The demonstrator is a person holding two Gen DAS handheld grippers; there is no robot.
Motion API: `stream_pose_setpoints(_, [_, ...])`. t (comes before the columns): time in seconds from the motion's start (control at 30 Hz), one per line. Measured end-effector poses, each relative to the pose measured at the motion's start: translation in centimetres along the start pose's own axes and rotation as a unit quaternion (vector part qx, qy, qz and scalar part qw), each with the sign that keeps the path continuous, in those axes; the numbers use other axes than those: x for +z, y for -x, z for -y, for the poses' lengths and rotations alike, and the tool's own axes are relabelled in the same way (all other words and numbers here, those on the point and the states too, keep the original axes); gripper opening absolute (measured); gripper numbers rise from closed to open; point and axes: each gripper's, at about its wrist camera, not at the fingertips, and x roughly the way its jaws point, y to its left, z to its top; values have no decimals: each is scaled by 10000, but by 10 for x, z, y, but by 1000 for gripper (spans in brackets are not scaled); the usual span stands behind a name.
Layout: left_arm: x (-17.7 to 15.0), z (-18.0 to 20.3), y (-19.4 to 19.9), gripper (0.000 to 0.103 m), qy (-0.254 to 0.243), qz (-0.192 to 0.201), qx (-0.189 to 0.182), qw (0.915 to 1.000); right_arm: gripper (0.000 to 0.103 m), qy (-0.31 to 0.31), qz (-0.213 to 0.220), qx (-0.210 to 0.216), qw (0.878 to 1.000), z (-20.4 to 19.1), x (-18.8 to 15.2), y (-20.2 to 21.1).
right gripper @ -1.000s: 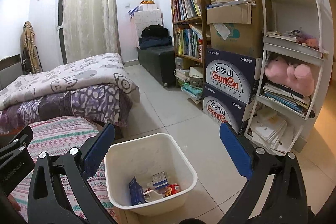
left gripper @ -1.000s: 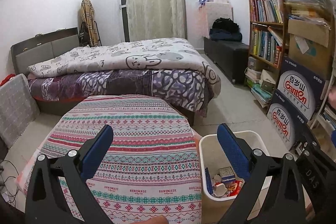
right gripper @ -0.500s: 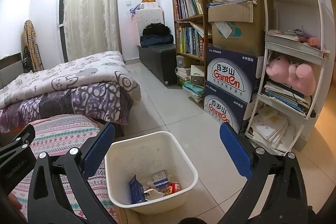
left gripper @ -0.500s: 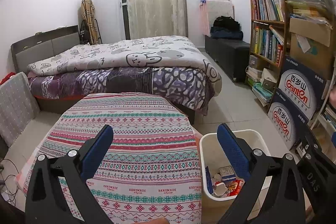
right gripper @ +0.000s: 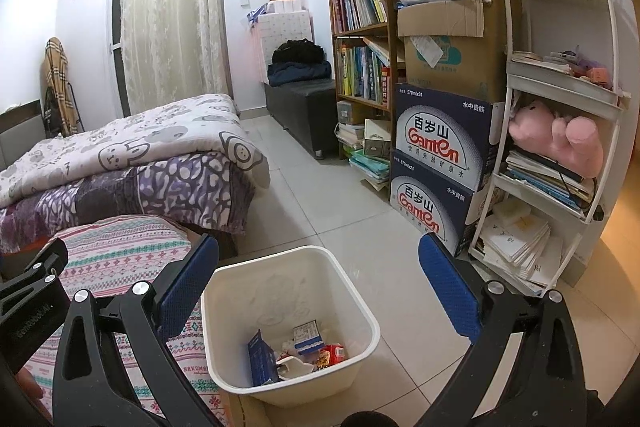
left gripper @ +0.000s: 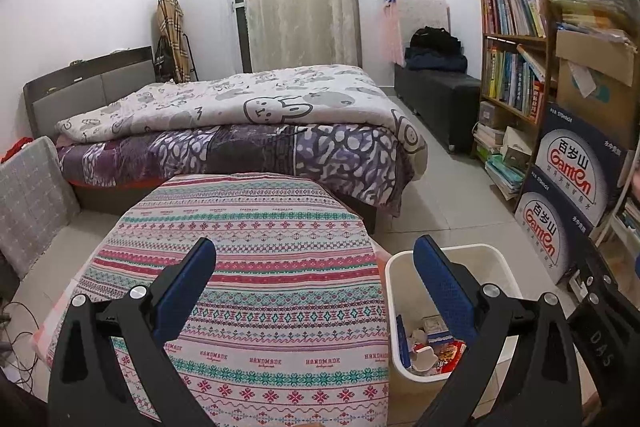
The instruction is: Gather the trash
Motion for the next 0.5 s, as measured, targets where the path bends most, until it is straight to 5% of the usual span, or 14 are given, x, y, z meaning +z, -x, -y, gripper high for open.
stream_pose_setpoints(0.5, [-3,-1,-4,96,-26,-27,18,10000,96,4,-17,4,10000,-2,-2,-1])
